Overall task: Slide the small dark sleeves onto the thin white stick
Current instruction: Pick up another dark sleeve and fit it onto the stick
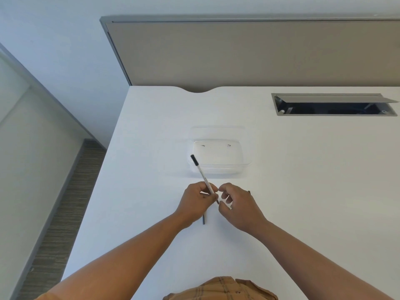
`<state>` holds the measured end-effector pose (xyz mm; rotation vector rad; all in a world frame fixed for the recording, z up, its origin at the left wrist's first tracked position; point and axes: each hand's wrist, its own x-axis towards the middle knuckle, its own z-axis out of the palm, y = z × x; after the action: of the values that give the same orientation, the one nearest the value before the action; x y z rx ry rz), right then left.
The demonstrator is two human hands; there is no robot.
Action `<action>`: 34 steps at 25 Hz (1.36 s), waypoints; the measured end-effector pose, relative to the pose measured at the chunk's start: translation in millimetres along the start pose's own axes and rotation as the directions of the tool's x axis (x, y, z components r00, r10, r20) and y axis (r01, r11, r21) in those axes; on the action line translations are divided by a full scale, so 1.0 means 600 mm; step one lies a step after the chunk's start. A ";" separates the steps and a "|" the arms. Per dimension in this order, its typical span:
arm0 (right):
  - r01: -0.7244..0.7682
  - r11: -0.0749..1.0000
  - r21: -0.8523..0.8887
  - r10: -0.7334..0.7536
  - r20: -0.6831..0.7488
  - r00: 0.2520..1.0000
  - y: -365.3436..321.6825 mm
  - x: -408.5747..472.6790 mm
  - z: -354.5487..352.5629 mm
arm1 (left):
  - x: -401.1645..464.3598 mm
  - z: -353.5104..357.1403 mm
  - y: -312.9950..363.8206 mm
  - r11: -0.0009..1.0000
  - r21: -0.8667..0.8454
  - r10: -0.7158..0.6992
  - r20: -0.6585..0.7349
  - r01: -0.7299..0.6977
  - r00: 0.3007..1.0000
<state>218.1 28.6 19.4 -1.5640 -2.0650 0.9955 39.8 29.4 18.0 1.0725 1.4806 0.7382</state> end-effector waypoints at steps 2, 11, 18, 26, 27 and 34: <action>-0.013 1.000 0.012 0.013 -0.003 1.000 -0.002 -0.005 0.003 | -0.004 -0.005 0.003 0.994 -0.109 -0.024 0.018 0.026 1.000; 0.041 0.999 0.028 -0.039 -0.072 0.997 -0.009 -0.022 0.008 | -0.029 -0.003 0.007 0.908 -0.400 -0.089 0.100 0.121 0.991; 0.072 0.997 -0.006 -0.072 -0.115 0.991 -0.012 -0.035 0.003 | -0.049 -0.010 0.022 0.989 -0.041 -0.139 0.031 0.141 0.990; 0.116 0.992 -0.049 -0.121 -0.097 0.988 -0.014 -0.043 -0.010 | -0.039 -0.056 0.018 0.078 0.871 0.693 0.303 -0.486 0.654; 0.118 0.991 -0.062 -0.123 -0.088 0.989 -0.015 -0.043 -0.011 | -0.034 -0.060 0.021 0.047 0.870 0.658 0.344 -0.492 0.670; 0.119 0.989 -0.088 -0.125 -0.072 0.990 -0.013 -0.045 -0.020 | -0.029 -0.069 0.011 0.102 0.825 0.637 0.375 -0.556 0.673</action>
<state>229.2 6.2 36.6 -1.4714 -2.1444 0.8030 0.7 21.0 39.2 2.7103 1.4602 0.4213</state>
